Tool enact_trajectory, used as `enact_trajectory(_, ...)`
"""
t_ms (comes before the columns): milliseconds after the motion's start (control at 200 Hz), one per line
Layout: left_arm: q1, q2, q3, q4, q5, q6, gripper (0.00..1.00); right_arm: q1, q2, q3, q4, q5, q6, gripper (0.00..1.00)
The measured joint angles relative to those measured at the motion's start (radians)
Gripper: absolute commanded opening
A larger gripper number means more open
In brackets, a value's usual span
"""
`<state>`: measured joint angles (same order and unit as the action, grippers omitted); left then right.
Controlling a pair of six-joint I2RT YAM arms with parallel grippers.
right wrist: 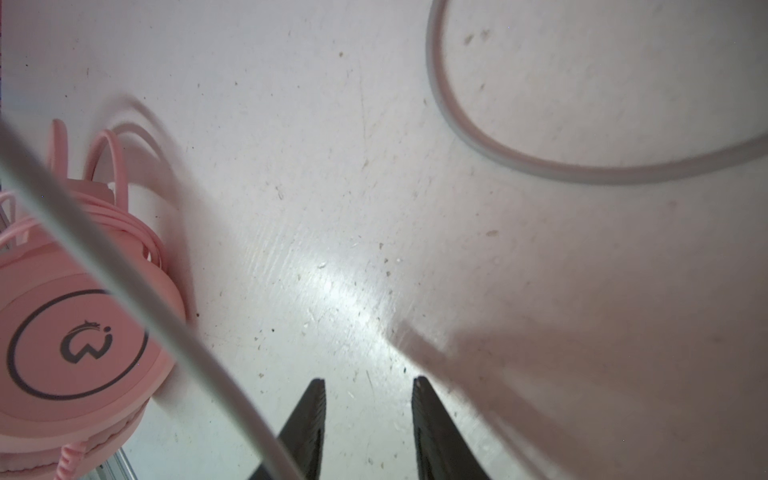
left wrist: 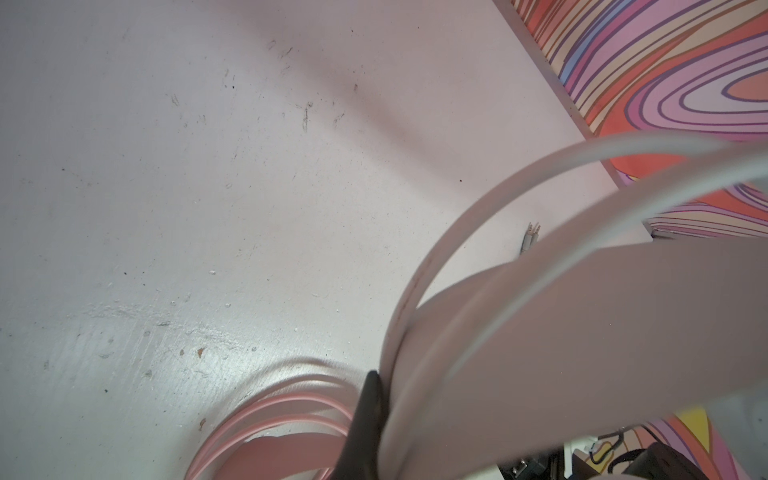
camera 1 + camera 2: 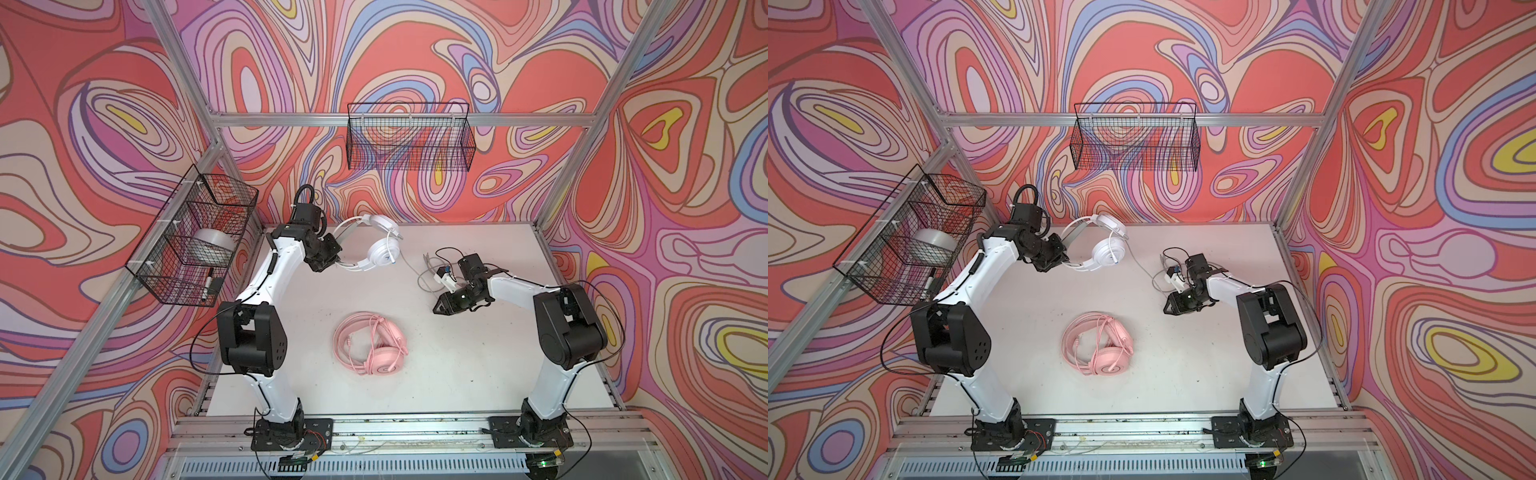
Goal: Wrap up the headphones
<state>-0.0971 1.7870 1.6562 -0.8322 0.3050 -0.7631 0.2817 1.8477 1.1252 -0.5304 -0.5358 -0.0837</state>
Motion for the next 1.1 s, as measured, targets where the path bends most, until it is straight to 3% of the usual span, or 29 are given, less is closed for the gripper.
enact_trajectory(356,0.001,0.0,-0.003,0.007,0.0,-0.009,0.0,0.0,-0.032,-0.052,-0.008,0.01,0.0,0.33)
enact_trajectory(491,0.001,0.0,-0.01,0.012,0.0,-0.014,0.0,0.0,-0.045,-0.053,-0.008,0.011,0.002,0.23)
enact_trajectory(666,0.001,0.0,-0.026,0.014,0.0,-0.023,0.0,0.0,-0.065,-0.054,-0.019,-0.01,0.002,0.0)
enact_trajectory(896,0.001,0.0,-0.052,0.024,-0.004,-0.047,0.0,0.022,-0.195,-0.053,-0.069,-0.033,-0.029,0.0)
enact_trajectory(1097,-0.001,0.0,-0.06,0.037,-0.007,-0.066,0.0,0.113,-0.23,-0.006,-0.163,-0.006,-0.058,0.0)
